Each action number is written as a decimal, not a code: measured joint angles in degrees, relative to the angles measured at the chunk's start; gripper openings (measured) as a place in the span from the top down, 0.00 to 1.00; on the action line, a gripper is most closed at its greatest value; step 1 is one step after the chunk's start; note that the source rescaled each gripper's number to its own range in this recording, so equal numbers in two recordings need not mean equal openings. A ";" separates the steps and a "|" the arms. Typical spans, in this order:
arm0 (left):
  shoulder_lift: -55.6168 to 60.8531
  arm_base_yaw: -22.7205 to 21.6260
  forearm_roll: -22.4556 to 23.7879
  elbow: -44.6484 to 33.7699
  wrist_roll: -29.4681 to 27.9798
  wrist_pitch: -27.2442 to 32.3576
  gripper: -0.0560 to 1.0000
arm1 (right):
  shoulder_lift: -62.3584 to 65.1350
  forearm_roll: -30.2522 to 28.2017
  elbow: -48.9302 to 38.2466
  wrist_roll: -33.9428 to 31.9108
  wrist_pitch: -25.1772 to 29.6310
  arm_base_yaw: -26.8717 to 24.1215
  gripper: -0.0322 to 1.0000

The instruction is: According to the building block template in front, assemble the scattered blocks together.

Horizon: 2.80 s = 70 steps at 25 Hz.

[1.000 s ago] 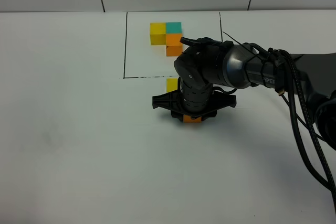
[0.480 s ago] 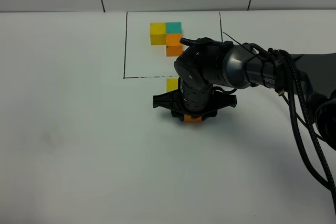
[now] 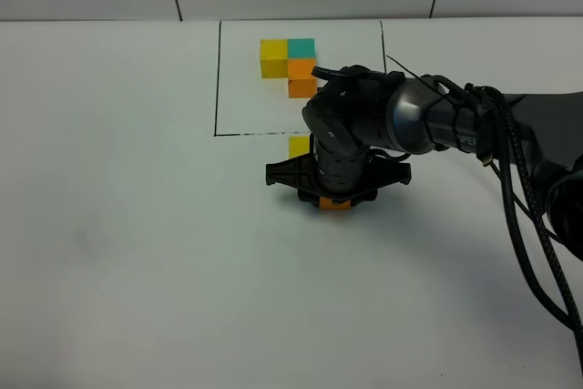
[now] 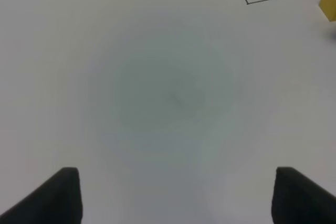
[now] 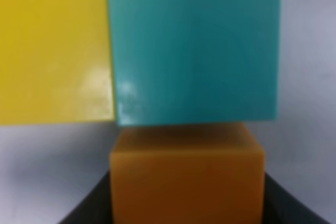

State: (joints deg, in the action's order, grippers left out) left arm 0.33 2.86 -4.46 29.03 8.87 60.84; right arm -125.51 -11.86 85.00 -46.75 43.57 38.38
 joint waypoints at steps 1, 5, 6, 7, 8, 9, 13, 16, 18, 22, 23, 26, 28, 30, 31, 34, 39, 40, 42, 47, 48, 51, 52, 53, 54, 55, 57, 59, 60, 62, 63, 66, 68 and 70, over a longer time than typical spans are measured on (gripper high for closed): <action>0.00 0.00 0.00 0.00 0.00 0.00 0.31 | 0.00 -0.07 0.00 -0.13 -0.11 0.00 0.97; 0.00 0.00 0.00 0.00 0.00 0.00 0.31 | -0.07 -0.68 0.00 -0.64 -0.24 0.00 0.97; 0.00 0.00 0.00 0.00 0.00 0.00 0.31 | -0.07 -0.82 0.00 -0.70 -0.30 0.00 0.97; 0.00 0.00 0.00 0.00 0.00 0.00 0.31 | -0.07 -0.95 0.00 -0.84 -0.32 0.00 0.97; 0.00 0.00 0.00 0.00 0.00 0.00 0.31 | -0.07 -0.95 0.00 -0.89 -0.31 0.00 0.97; 0.00 0.00 0.00 0.00 0.00 0.00 0.31 | -0.07 -0.96 0.00 -0.89 -0.31 0.00 0.97; 0.00 0.00 0.00 0.00 0.00 0.00 0.31 | -0.07 -0.96 0.00 -0.89 -0.38 0.00 0.97; 0.00 0.00 0.00 0.00 0.00 0.00 0.31 | -0.07 -1.21 0.00 -1.11 -0.53 0.00 0.97; 0.00 0.00 0.00 0.00 0.00 0.00 0.31 | -0.07 -1.23 0.00 -1.31 -0.53 0.00 0.97; 0.00 0.00 0.00 0.00 0.00 0.00 0.31 | -0.11 -1.33 0.00 -1.51 -0.53 0.00 0.97; 0.00 0.00 0.00 0.00 0.00 0.00 0.31 | -0.11 -1.39 0.00 -1.50 -0.60 0.00 0.97; 0.00 0.00 0.00 0.00 0.00 0.00 0.31 | -0.11 -1.78 0.00 -1.66 -0.72 0.00 0.97; 0.00 0.00 0.00 0.00 0.00 0.00 0.31 | -0.17 -2.21 0.00 -2.16 -0.79 0.00 0.97; 0.00 0.00 0.00 0.00 0.00 0.00 0.31 | -0.17 -2.45 0.00 -2.63 -0.79 0.00 0.97; 0.00 0.00 0.00 0.00 0.00 0.00 0.31 | -0.17 -2.51 0.00 -2.82 -0.81 0.00 0.97; 0.00 0.00 0.00 0.00 0.00 0.00 0.31 | -0.17 -2.55 0.00 -3.00 -0.81 0.00 0.97; 0.00 0.00 0.00 0.00 0.00 0.00 0.31 | -0.17 -2.55 0.00 -2.88 -0.86 0.00 0.97; 0.00 0.00 0.00 0.00 0.00 0.00 0.31 | -0.17 -2.62 0.00 -2.60 -0.86 0.00 0.97; 0.00 0.00 0.00 0.00 0.00 0.00 0.31 | -0.17 -2.68 0.00 -1.72 -0.86 0.00 0.97; 0.00 0.00 0.00 0.00 0.00 0.00 0.31 | -0.17 -2.79 0.00 -1.13 -0.86 0.00 0.97; 0.00 0.00 0.00 0.00 0.00 0.00 0.31 | -0.17 -2.80 0.00 -1.06 -0.86 0.00 0.97; 0.00 0.00 0.00 0.00 0.00 0.00 0.31 | -0.17 -2.80 0.00 -0.89 -0.86 0.00 0.97; 0.00 0.00 0.00 0.00 0.00 0.00 0.31 | -0.17 -2.80 0.00 -0.89 -0.86 0.00 0.97; 0.00 0.00 0.00 0.00 0.00 0.00 0.31 | -0.17 -2.80 0.00 -0.89 -0.86 -0.05 0.97; 0.00 0.00 0.00 0.00 0.00 0.00 0.31 | -0.17 -2.80 0.00 -0.89 -0.86 -0.04 0.97; 0.00 0.00 0.00 0.00 0.00 0.00 0.31 | -0.17 -2.80 0.00 -0.89 -0.86 -0.04 0.97; 0.00 0.00 0.00 0.00 0.00 0.00 0.31 | -0.17 -2.74 0.00 -0.84 -0.86 -0.06 0.97; 0.00 0.00 0.00 0.00 0.00 0.00 0.31 | -0.17 -2.74 0.00 -0.13 -0.86 -0.11 0.97; 0.00 0.00 0.00 0.00 0.00 0.00 0.31 | -0.17 -2.69 0.00 0.10 -0.86 -0.11 0.96; 0.00 0.00 0.00 0.00 0.00 0.00 0.31 | -0.21 -2.29 0.00 0.95 -0.76 -0.11 0.89; 0.00 0.00 0.00 0.00 0.00 0.00 0.31 | -0.29 -1.92 -0.05 1.59 -0.72 -0.23 0.80; 0.00 0.00 0.00 0.00 0.00 0.00 0.31 | -0.29 -1.25 -0.05 3.75 -0.58 -0.45 0.48; 0.00 0.00 0.00 0.00 0.00 0.00 0.31 | 0.02 -0.76 -0.05 5.14 -0.24 -0.50 0.24; 0.00 0.00 0.00 0.00 0.00 0.00 0.31 | 0.96 -0.36 -0.10 6.17 0.75 -0.50 0.08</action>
State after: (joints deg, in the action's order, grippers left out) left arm 0.33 2.86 -4.46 29.03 8.87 60.84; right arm -124.55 -12.22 84.89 -40.59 44.32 37.88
